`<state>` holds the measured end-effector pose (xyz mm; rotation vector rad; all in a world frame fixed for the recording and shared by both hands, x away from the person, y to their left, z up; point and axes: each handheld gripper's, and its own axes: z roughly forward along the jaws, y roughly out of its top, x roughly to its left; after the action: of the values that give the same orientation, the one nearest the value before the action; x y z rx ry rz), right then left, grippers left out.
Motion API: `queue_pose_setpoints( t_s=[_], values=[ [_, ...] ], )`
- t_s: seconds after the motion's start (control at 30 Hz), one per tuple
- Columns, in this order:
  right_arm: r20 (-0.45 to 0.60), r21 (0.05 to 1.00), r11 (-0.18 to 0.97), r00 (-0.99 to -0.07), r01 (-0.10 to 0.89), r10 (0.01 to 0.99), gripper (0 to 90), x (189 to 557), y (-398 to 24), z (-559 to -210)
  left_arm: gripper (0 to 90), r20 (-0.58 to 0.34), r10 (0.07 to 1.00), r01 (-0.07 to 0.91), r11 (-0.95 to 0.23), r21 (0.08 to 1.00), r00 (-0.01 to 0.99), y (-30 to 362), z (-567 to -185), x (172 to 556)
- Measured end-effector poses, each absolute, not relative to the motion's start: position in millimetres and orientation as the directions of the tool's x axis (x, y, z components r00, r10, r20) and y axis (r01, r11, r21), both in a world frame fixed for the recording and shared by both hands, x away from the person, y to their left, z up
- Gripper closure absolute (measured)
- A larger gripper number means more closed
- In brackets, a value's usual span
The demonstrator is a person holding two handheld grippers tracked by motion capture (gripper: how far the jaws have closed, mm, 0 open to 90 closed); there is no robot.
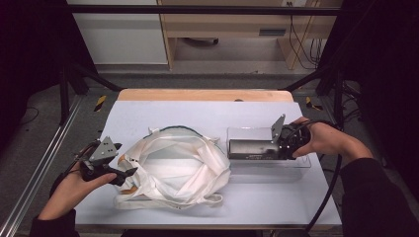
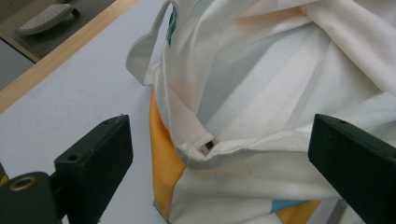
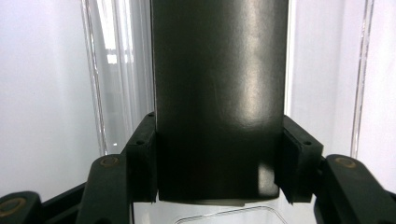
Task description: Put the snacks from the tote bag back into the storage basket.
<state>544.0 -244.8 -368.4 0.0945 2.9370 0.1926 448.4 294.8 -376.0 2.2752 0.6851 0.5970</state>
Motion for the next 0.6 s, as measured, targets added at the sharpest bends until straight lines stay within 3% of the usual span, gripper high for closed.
queue_pose_setpoints(
  t_s=[0.6],
  values=[
    [-0.174,0.123,0.991,-0.982,0.055,0.076,43.1,549.9,-243.6,-379.7,6.6,0.224,0.6,0.303,-0.649,0.698,0.768,290.6,-380.0,449.5]
  ],
)
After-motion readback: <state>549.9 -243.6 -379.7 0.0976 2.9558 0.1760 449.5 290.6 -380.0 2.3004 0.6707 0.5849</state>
